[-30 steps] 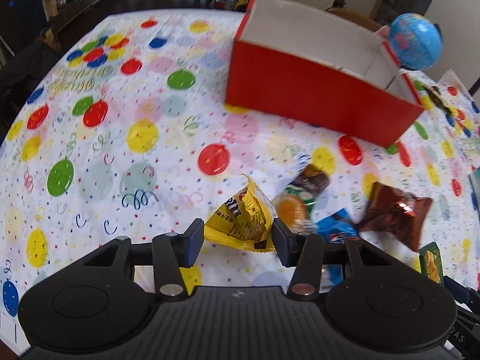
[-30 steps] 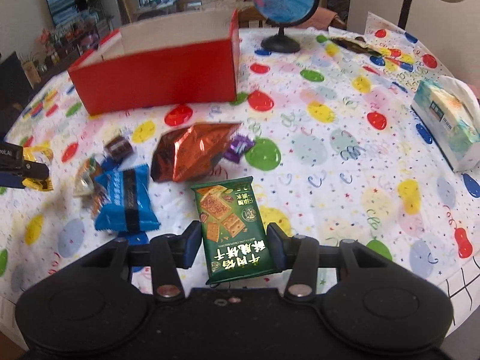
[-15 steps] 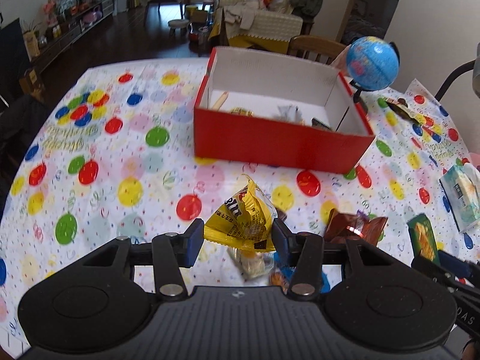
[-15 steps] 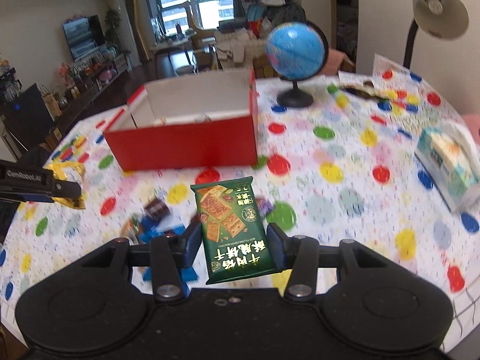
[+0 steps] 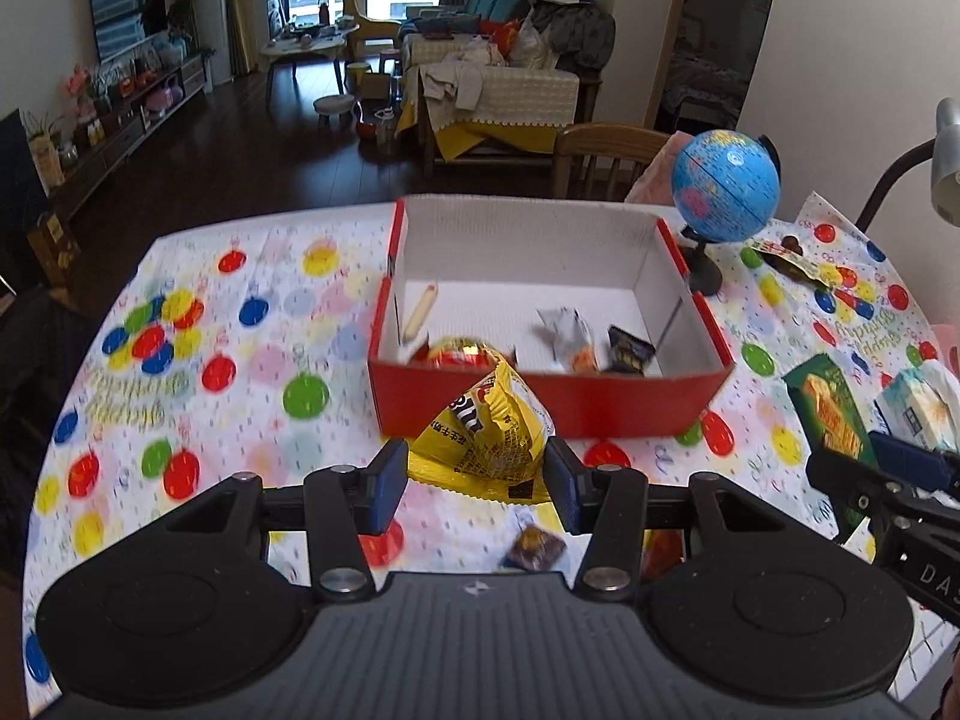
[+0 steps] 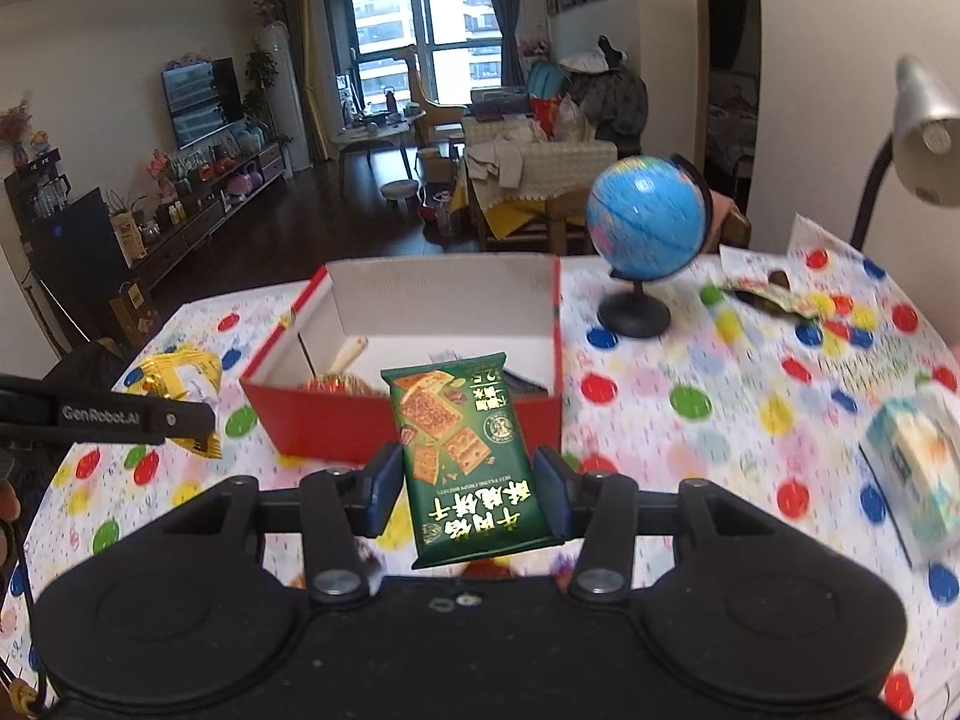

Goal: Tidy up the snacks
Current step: 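Carry both snacks into the red box and open both tools to release them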

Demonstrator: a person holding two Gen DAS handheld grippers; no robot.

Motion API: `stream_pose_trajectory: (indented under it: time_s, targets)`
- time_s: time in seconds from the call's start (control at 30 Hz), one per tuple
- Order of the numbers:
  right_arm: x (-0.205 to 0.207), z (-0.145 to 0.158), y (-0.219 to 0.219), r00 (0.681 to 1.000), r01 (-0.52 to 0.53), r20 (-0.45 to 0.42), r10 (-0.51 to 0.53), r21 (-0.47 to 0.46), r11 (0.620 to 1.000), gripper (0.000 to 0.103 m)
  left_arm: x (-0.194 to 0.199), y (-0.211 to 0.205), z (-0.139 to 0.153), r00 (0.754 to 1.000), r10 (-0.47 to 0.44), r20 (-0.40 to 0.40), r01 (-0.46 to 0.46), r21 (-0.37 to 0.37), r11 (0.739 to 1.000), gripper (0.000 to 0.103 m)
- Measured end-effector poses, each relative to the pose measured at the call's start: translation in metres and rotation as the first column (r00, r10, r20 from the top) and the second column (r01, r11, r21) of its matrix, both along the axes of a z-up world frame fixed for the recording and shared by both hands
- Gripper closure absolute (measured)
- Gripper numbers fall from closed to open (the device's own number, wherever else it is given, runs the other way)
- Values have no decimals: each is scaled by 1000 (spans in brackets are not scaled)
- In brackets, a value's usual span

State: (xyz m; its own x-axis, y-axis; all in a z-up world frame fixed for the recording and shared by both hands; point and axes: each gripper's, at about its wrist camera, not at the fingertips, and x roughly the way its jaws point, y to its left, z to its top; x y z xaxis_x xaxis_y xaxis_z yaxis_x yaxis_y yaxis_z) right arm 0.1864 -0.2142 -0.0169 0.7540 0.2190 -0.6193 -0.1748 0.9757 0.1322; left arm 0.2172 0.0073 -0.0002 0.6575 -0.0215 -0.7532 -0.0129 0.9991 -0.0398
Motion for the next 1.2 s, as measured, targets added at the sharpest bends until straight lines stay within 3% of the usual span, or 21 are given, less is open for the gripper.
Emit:
stream_pose_trajectory:
  time_s: [0.53,0.87,1.2]
  targets:
    - [90,-2,31,999,-7,-34,6,-23,1000,57,96,11,-3,999,-36,-16,37,72,997,55]
    - [141,-29,53,996,3,-92,-8,-59,998,57,161,18,-38,996,-41,-77,48,93,994,55]
    - [182,-67,72,987,-22,-163,5,-101,995,57,211,15,-80,985,-103,-137,119,119,986,55]
